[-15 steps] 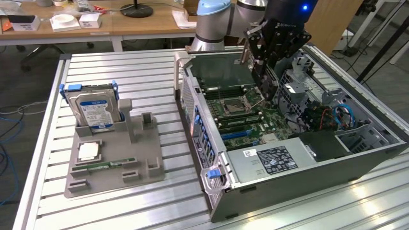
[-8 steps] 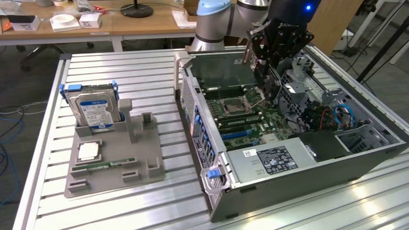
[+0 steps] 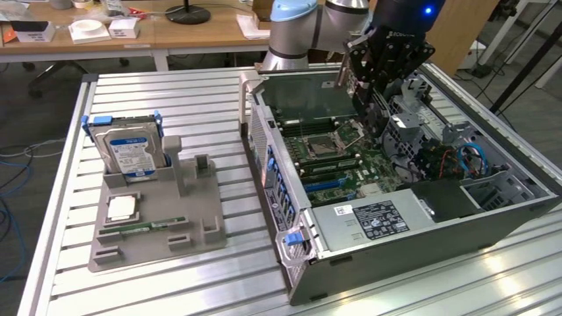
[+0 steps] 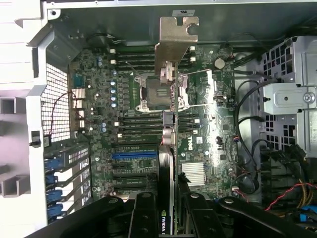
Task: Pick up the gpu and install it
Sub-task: 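Pick up the gpu and move the gpu toward the slot, then insert the gpu into the slot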
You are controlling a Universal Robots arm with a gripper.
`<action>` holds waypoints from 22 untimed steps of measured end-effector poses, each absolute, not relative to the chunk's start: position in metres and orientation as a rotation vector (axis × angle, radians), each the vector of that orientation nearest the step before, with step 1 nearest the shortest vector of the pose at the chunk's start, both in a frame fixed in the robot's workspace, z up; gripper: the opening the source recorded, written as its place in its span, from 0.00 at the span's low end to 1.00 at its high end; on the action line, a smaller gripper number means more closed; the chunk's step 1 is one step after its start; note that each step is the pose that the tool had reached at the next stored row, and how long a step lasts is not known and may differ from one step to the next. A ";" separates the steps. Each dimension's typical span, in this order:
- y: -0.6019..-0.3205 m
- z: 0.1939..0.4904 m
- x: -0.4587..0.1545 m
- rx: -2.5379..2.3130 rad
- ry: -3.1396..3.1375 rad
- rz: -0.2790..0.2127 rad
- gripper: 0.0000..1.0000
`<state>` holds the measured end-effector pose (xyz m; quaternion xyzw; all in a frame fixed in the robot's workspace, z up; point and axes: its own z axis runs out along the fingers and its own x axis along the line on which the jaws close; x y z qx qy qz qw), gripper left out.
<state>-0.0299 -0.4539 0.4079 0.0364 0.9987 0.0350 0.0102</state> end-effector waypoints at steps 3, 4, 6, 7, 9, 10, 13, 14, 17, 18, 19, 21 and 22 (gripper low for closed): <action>-0.454 0.408 -0.029 0.114 3.117 0.109 0.26; -0.454 0.408 -0.029 0.114 3.117 0.109 0.26; -0.454 0.408 -0.029 0.114 3.117 0.109 0.26; -0.454 0.408 -0.029 0.113 3.117 0.109 0.26; -0.454 0.408 -0.029 0.111 3.117 0.109 0.26; -0.454 0.408 -0.029 0.110 3.117 0.109 0.26; -0.454 0.408 -0.029 0.105 3.118 0.109 0.26; -0.454 0.408 -0.029 0.104 3.118 0.109 0.26; -0.454 0.408 -0.029 0.104 3.118 0.109 0.26; -0.454 0.408 -0.029 0.104 3.118 0.109 0.26; -0.454 0.408 -0.029 0.104 3.118 0.109 0.26; -0.454 0.408 -0.029 0.104 3.118 0.109 0.26; -0.454 0.408 -0.029 0.104 3.118 0.109 0.26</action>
